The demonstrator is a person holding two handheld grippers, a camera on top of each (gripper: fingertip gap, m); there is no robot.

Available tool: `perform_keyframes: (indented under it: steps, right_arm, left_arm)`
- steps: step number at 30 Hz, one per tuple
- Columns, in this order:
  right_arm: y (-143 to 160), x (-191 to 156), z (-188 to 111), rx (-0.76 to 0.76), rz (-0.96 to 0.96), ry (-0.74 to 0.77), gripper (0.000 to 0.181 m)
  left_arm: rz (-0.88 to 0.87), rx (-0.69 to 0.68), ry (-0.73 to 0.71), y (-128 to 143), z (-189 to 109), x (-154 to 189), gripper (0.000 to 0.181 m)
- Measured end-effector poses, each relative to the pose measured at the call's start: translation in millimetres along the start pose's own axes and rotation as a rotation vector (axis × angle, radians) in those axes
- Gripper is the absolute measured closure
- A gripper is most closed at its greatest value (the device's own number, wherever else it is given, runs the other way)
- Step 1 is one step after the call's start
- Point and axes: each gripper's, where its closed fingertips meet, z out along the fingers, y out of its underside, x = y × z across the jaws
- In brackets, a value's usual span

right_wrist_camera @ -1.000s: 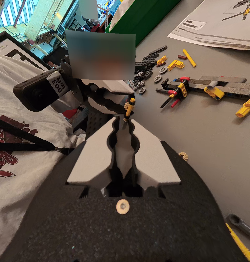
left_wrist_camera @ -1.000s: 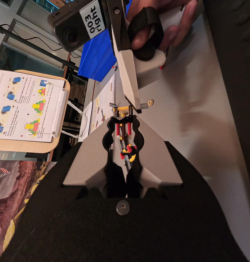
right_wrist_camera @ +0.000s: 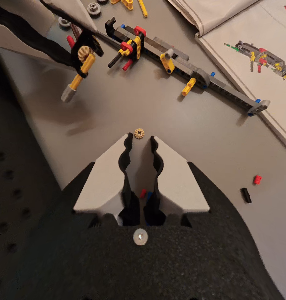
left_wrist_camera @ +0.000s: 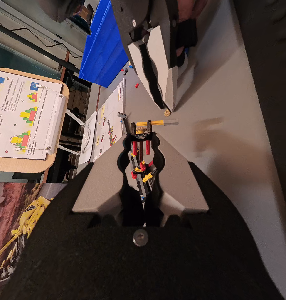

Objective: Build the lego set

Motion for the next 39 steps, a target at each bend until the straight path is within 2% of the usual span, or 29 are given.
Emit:
perform_keyframes:
  steps: [5, 7, 13, 18, 21, 24, 27, 30, 33, 34, 36, 39]
  right_arm:
    - [-3.6, -3.2, 3.2, 0.011, 0.025, -0.035, 0.159]
    - [-3.5, -3.9, 3.2, 0.010, 0.029, -0.049, 0.170]
    - [-3.0, -7.5, 0.1, 0.012, 0.015, -0.055, 0.172]
    - [-24.5, -23.8, -21.5, 0.153, 0.043, -0.124, 0.172]
    - [-35.8, -37.0, -29.3, 0.216, 0.087, -0.196, 0.172]
    - [-39.0, -34.7, -26.9, 0.254, 0.095, -0.140, 0.172]
    - [-23.5, -37.4, -19.5, 0.180, -0.035, -0.027, 0.172]
    - [-1.2, -34.3, -12.7, 0.027, -0.300, 0.166, 0.172]
    - [-4.3, -33.3, -19.0, -0.007, -0.557, 0.337, 0.172]
    - [-4.3, -33.5, -20.9, -0.031, -0.639, 0.366, 0.181]
    - [-3.6, -29.8, -23.9, -0.082, -0.785, 0.418, 0.181]
    - [-2.7, -21.8, -25.1, -0.093, -0.834, 0.416, 0.181]
  left_arm:
    - [-0.004, 0.002, 0.013, -0.3, 0.1, 2.1, 0.159]
    - [-0.002, 0.000, 0.016, 0.2, 0.5, 2.9, 0.159]
    - [-0.004, -0.018, 0.050, 2.9, 0.1, 8.1, 0.159]
    - [-0.061, -0.040, 0.156, 5.4, 3.6, 24.1, 0.159]
    - [-0.075, -0.037, 0.154, 5.3, 5.2, 24.4, 0.159]
    - [-0.061, -0.042, 0.146, 5.6, 5.1, 24.3, 0.159]
    - [-0.057, -0.049, 0.160, 6.9, 4.5, 27.4, 0.159]
    - [-0.067, -0.052, 0.169, 8.7, 4.5, 28.5, 0.159]
    - [-0.075, -0.052, 0.177, 9.1, 4.3, 29.5, 0.159]
    - [-0.073, -0.051, 0.177, 8.7, 4.0, 29.7, 0.159]
    - [-0.073, -0.053, 0.183, 8.5, 3.9, 30.9, 0.159]
    - [-0.069, -0.063, 0.191, 10.0, 3.8, 32.5, 0.159]
